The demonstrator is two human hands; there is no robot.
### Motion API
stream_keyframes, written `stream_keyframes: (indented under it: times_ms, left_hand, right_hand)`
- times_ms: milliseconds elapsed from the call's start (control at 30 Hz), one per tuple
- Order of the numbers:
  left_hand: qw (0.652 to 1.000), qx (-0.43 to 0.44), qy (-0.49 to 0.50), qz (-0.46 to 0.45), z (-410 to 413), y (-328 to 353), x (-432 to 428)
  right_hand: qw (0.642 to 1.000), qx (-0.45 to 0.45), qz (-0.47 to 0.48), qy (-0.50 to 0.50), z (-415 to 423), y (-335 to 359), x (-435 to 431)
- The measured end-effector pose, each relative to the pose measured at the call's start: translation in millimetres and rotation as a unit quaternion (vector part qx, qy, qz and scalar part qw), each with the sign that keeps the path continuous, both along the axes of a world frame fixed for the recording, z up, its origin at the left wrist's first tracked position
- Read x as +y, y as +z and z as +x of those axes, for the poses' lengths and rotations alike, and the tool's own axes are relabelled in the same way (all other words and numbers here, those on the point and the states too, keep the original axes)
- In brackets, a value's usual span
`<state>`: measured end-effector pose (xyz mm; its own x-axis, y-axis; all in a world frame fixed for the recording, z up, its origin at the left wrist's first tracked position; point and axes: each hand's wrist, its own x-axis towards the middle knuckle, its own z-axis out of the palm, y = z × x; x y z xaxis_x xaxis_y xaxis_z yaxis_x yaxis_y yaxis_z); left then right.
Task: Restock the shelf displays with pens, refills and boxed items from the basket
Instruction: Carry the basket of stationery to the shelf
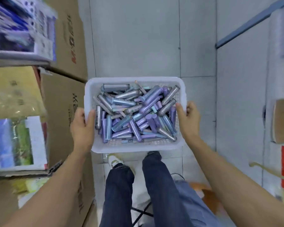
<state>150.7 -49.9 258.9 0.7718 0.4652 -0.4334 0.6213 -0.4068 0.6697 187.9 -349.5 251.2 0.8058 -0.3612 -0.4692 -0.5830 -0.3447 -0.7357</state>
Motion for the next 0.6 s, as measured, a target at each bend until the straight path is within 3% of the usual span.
stream_keyframes:
  times_ms: [267, 600]
  left_hand:
    - [0.992, -0.123, -0.029, -0.002, 83.0, 189.0, -23.4]
    - [0.990, -0.127, -0.055, -0.021, 183.5, 292.9, -2.2]
  right_hand:
    - [0.995, -0.092, -0.013, 0.033, 84.8, 197.1, -40.3]
    - [0.991, -0.131, 0.034, 0.018, 171.2, 299.9, -23.0]
